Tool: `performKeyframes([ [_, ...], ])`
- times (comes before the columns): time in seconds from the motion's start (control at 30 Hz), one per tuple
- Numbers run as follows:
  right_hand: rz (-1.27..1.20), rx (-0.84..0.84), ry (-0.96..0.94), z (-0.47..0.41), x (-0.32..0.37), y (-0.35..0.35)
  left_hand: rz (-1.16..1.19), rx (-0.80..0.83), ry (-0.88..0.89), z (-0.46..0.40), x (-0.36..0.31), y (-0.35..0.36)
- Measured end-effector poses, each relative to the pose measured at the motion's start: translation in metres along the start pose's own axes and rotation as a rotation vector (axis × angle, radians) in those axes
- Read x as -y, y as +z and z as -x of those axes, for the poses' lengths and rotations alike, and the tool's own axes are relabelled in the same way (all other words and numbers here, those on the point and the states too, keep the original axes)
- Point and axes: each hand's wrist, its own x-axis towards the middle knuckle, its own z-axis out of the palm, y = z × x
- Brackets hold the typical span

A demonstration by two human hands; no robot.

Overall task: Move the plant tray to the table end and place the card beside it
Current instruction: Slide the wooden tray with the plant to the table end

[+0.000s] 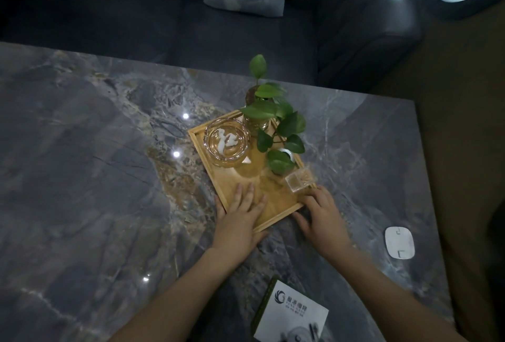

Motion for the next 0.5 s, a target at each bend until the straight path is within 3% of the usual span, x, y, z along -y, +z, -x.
performKeyframes([
  [0.5, 0.032, -0.039, 0.016, 0.026, 0.021, 0.020, -0.029, 0.036, 0.154, 0.013, 0.043, -0.004],
])
